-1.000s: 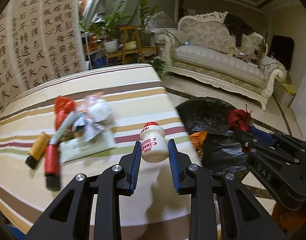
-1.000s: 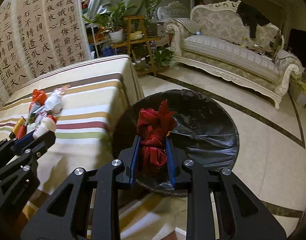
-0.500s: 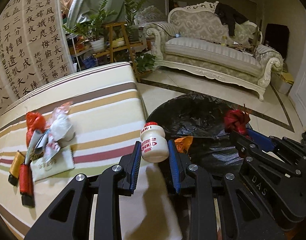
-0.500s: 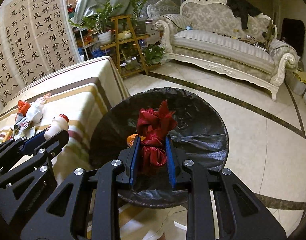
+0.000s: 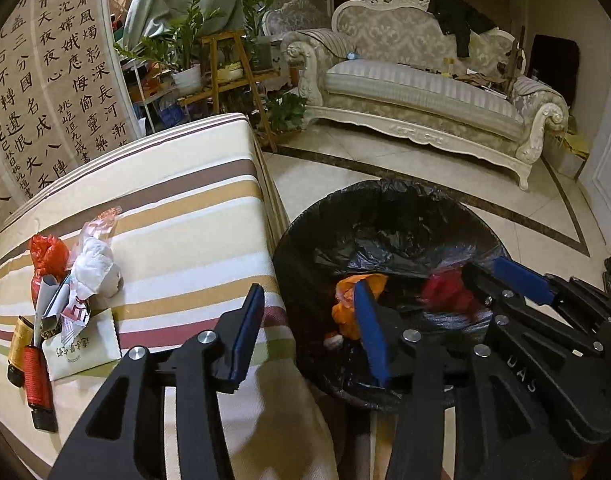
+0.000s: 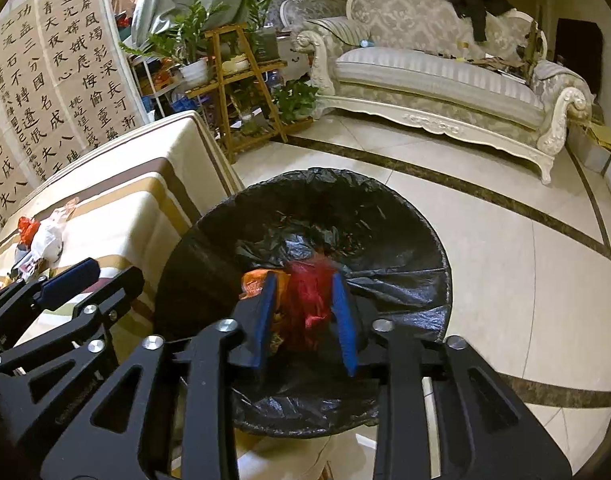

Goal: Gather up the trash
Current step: 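Carry the bottle and ribbon over the black bin and open both grippers, then move both open grippers back over the table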

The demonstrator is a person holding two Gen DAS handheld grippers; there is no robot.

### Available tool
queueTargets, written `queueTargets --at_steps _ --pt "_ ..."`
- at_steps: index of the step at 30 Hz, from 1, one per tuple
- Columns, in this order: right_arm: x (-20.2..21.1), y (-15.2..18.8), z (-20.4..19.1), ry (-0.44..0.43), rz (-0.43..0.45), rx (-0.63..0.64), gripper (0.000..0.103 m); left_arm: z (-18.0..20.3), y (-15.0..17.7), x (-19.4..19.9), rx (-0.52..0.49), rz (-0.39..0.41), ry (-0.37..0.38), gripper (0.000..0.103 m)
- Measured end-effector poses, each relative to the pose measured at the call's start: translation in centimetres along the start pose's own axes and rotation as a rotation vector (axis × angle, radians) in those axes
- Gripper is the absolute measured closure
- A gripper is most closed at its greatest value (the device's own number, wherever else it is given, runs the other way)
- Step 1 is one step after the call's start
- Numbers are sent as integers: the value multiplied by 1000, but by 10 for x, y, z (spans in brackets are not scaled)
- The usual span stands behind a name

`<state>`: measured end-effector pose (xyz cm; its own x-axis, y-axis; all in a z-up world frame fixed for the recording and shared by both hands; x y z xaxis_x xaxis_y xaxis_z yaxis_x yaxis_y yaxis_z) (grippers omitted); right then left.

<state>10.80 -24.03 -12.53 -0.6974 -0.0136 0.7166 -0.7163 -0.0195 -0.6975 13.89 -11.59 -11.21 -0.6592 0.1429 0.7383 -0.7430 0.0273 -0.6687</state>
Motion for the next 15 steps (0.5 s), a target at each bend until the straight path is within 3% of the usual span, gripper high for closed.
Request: queueTargets --at_steps 7,15 --pt "7 1 5 18 13 -10 63 -7 -3 6 29 12 13 47" --pt "13 1 0 11 16 -3 63 -27 -4 21 48 30 -2 46"
Point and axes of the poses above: each gripper's, at about its wrist camera, not at the fingertips, and x roughly against the way its jaws point, z to its right, y to its underside, the point moved 10 cm from there along -x, roughly the way its jaws point, and after that the axes turned 11 degrees about x, right-handed, at the moved point
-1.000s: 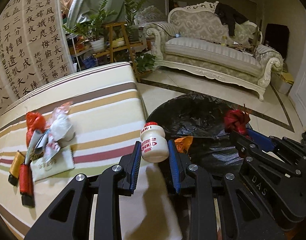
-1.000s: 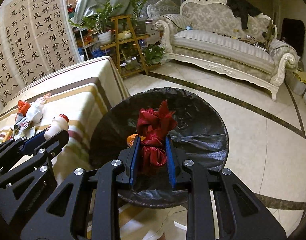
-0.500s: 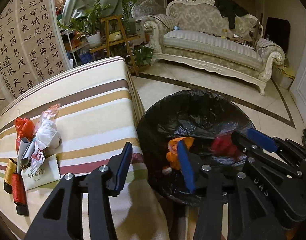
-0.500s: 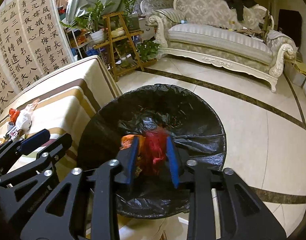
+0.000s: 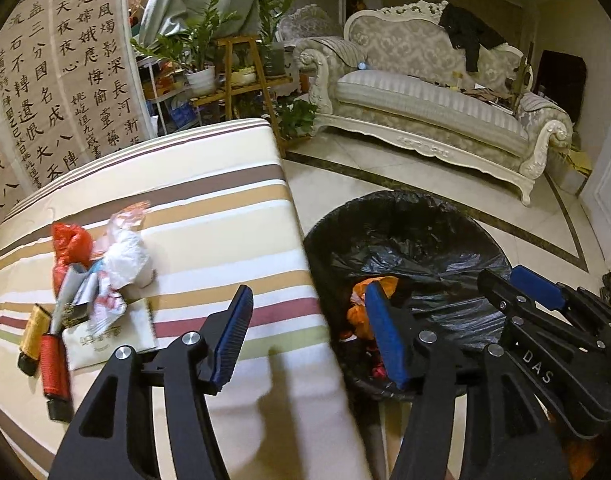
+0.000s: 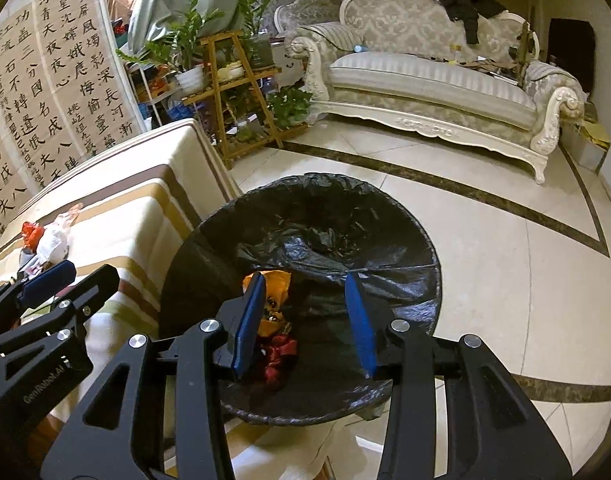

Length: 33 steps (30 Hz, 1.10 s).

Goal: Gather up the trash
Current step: 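Move both open grippers back over the table, then grasp the red cylindrical can upright with the left gripper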

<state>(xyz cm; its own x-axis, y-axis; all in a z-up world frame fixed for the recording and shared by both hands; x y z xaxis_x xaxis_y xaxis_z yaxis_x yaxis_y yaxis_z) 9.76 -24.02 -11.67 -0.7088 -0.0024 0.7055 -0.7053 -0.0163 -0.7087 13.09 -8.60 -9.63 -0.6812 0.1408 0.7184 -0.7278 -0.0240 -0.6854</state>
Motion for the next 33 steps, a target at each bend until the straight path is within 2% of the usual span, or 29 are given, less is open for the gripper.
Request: queueTargets --at_steps 10,26,33 --pt "11 -3 -43 -57 8 52 63 -40 6 24 41 22 -48 46" --pt "21 -1 -131 -168 7 172 63 -137 25 54 169 42 -184 46" --pt "22 -1 -162 -195 0 218 63 -173 32 56 227 31 -229 46"
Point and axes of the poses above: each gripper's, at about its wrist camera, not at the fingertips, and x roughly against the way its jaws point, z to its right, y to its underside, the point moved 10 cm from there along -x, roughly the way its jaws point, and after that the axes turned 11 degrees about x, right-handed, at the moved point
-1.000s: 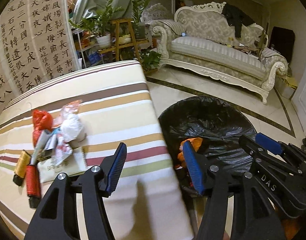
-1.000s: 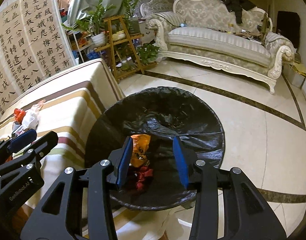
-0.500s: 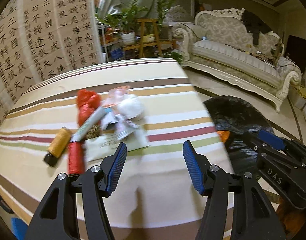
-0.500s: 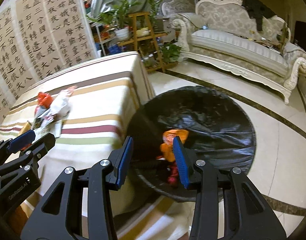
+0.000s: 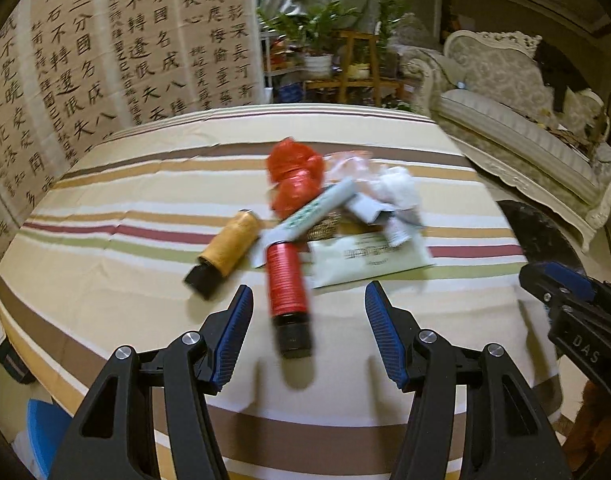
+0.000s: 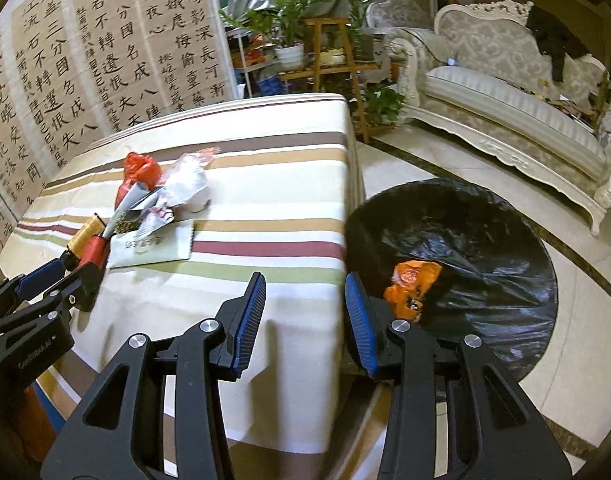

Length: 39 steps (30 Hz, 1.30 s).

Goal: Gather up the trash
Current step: 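Grasp the red cylindrical can upright with the left gripper, then grasp and lift the white crumpled plastic with the right gripper while the left holds the red can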

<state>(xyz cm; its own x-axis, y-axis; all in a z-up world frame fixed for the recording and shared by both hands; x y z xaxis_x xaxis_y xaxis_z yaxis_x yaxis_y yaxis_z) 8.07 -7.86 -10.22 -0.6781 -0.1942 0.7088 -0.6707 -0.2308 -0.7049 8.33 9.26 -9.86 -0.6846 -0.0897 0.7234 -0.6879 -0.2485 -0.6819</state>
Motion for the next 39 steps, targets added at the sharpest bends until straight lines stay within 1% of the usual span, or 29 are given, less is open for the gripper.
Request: queueTargets --at_steps 6,9,11,15,17,28,33,39 --pt "-4 -2 -13 -12 -10 22 62 -13 1 -10 37 -35 5 48" --pt "-6 -2 -17 -15 -15 30 63 -15 1 -15 39 -47 7 52" --pt "-7 -3 -18 -16 -17 33 62 -16 2 -19 43 -62 13 59" --pt "-9 -5 -23 -21 -21 43 62 -15 5 -23 36 -80 22 68" --pt "-11 -5 -24 -22 -22 47 62 -16 6 -24 30 -78 20 76" --pt "-13 -19 -36 -30 -11 72 62 -20 4 -16 34 -71 49 77" --pt "-14 -36 -43 -48 11 80 62 -30 -5 -6 48 -49 53 77" --pt "-22 -65 -57 -72 35 96 62 -50 -24 0 76 -12 29 77"
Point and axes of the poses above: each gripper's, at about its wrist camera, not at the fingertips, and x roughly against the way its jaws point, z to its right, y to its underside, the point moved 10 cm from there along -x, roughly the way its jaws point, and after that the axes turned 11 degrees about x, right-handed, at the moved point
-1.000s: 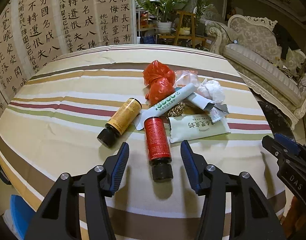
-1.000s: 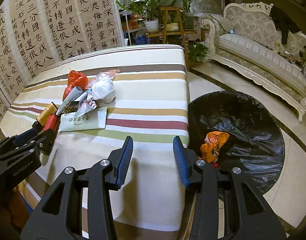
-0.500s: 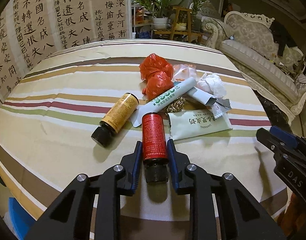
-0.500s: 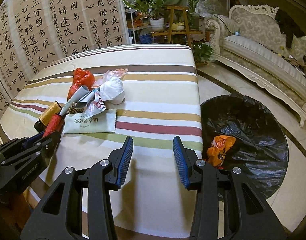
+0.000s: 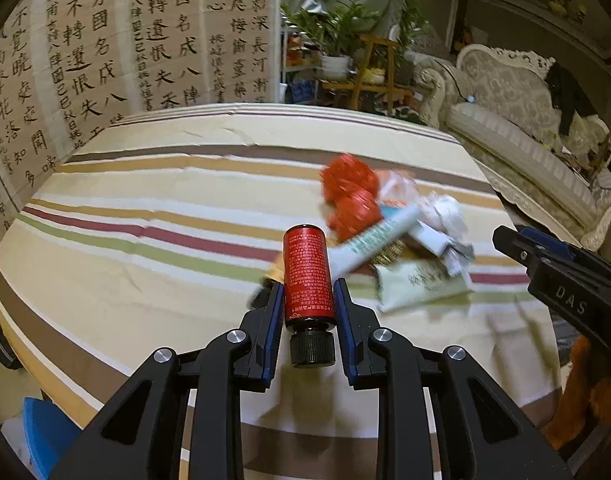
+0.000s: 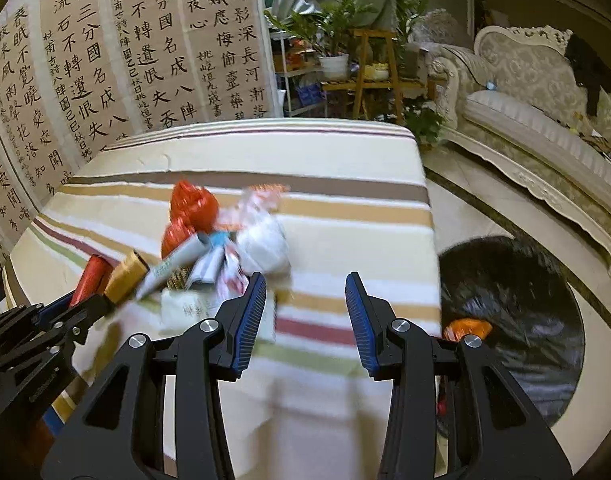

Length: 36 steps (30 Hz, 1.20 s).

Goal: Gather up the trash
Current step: 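Grasp and lift the white crumpled plastic with the right gripper while the left holds the red can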

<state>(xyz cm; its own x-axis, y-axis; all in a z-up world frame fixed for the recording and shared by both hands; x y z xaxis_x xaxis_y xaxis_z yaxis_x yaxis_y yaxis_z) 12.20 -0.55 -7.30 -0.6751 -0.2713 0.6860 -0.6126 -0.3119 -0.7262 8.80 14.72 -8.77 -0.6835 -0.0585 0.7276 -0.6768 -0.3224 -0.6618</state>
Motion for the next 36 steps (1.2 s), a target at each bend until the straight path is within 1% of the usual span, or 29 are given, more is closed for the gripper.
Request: queueTargets --at_steps 4,8,15,18,21,25,36 --pt "-13 -14 -8 -28 -2 5 62 -19 -13 -3 30 15 -31 77" --pt "-26 -21 -16 -44 -15 16 62 -35 -19 -9 58 15 -51 77" --pt "-50 -23 -24 -61 -65 14 62 -44 -23 -17 76 5 -55 77" --pt "-54 -21 -25 -66 -80 10 63 -46 -22 -20 84 -2 -53 77" --pt "-59 -18 -28 -76 -97 9 68 -47 -21 -20 86 -5 -49 77" --pt "-54 -17 -29 -70 -85 11 71 -48 -21 -20 87 -8 -44 77" --pt "-31 -12 -18 -30 -46 9 73 -31 -15 -14 62 -4 -16 77"
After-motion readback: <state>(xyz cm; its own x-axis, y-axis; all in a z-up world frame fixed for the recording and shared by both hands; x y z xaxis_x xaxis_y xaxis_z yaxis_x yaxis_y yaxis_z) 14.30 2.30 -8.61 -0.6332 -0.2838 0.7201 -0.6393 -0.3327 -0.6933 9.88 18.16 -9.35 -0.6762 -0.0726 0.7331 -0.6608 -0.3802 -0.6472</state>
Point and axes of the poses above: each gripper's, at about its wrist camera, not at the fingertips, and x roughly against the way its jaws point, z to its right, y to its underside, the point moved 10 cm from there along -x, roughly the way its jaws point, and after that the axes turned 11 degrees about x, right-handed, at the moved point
